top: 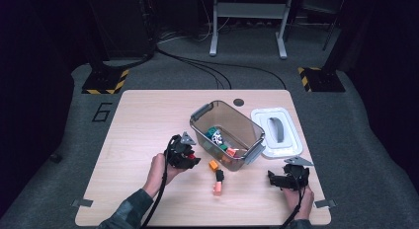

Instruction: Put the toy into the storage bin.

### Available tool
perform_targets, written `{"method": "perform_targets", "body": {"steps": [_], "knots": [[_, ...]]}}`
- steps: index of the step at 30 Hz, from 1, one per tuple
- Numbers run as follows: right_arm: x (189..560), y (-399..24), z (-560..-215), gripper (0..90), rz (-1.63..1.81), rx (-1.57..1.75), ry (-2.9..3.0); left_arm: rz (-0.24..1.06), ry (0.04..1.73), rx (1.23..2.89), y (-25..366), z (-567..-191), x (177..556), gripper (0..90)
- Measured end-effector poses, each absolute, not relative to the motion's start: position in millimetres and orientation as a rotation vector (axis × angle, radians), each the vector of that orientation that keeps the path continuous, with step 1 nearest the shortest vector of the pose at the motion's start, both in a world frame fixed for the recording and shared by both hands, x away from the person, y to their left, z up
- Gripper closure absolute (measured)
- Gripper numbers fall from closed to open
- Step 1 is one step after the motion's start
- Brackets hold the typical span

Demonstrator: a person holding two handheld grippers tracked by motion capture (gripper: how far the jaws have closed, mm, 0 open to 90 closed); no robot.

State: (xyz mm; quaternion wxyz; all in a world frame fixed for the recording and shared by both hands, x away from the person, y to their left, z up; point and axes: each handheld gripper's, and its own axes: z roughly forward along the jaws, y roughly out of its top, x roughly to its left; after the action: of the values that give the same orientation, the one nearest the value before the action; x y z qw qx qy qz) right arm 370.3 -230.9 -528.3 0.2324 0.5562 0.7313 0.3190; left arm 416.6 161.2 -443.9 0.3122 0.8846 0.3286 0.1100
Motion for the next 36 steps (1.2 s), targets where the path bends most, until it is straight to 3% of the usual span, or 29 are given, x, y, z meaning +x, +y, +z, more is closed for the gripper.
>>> {"method": "perform_targets", "body": {"steps": [23,36], "knots": [[370,-231,-528,4.3,0.873,1.523,2.014,0.394,0.830,2.296,168,-377,436,59.0],[370,-231,-528,4.3,0.875,1.527,2.010,0.448,0.809,2.267,151,-343,458,59.0]]}}
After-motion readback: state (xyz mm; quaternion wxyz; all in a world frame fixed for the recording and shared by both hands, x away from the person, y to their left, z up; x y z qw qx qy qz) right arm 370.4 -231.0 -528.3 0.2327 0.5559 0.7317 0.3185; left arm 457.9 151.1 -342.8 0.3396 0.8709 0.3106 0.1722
